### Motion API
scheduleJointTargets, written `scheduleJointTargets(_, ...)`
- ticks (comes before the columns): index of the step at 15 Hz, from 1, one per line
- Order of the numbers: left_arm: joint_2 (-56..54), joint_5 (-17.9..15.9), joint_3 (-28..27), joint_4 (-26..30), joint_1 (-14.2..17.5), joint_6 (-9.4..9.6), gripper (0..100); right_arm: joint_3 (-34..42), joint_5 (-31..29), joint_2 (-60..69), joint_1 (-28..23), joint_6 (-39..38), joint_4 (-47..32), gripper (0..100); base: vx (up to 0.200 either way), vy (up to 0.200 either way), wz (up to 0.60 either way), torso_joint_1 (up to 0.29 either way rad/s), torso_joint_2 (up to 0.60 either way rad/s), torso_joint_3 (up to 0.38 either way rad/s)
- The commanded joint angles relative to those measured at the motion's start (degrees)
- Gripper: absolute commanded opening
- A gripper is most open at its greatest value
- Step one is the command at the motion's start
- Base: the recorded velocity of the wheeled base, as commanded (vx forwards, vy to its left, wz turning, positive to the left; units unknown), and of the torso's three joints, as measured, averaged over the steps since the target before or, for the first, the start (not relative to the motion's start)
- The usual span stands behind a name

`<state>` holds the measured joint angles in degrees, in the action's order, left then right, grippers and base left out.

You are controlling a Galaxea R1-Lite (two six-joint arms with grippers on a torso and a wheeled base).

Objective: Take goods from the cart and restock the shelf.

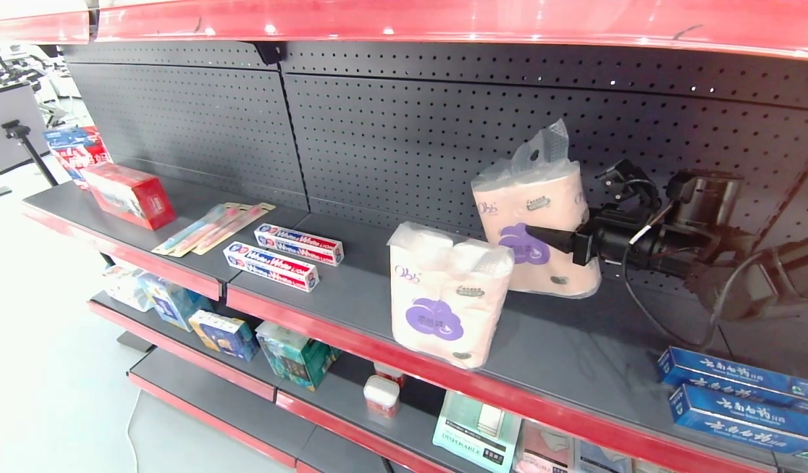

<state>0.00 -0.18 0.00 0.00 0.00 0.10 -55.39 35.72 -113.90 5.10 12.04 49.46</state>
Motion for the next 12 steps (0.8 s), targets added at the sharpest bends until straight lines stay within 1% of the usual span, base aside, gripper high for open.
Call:
scheduleJointTargets(1, 0.0, 0.0, 0.0, 0.0, 0.0, -0.01, 100, -3.6, 0.5, -4.7, 0.9, -0.2, 0.0, 0, 0.0, 0.0, 0.0, 0.0, 0.0, 0.0)
scheduleJointTargets(8, 0.0, 0.0, 0.0, 0.0, 0.0, -0.01, 100, -9.6, 0.6, -8.6, 6.8, -2.4, 0.0, 0, 0.0, 0.0, 0.0, 0.0, 0.0, 0.0)
scheduleJointTargets(12, 0.0, 0.0, 0.0, 0.0, 0.0, -0.01, 100, -12.7, 0.6, -11.6, 8.4, -2.4, 0.0, 0, 0.0, 0.0, 0.0, 0.0, 0.0, 0.0)
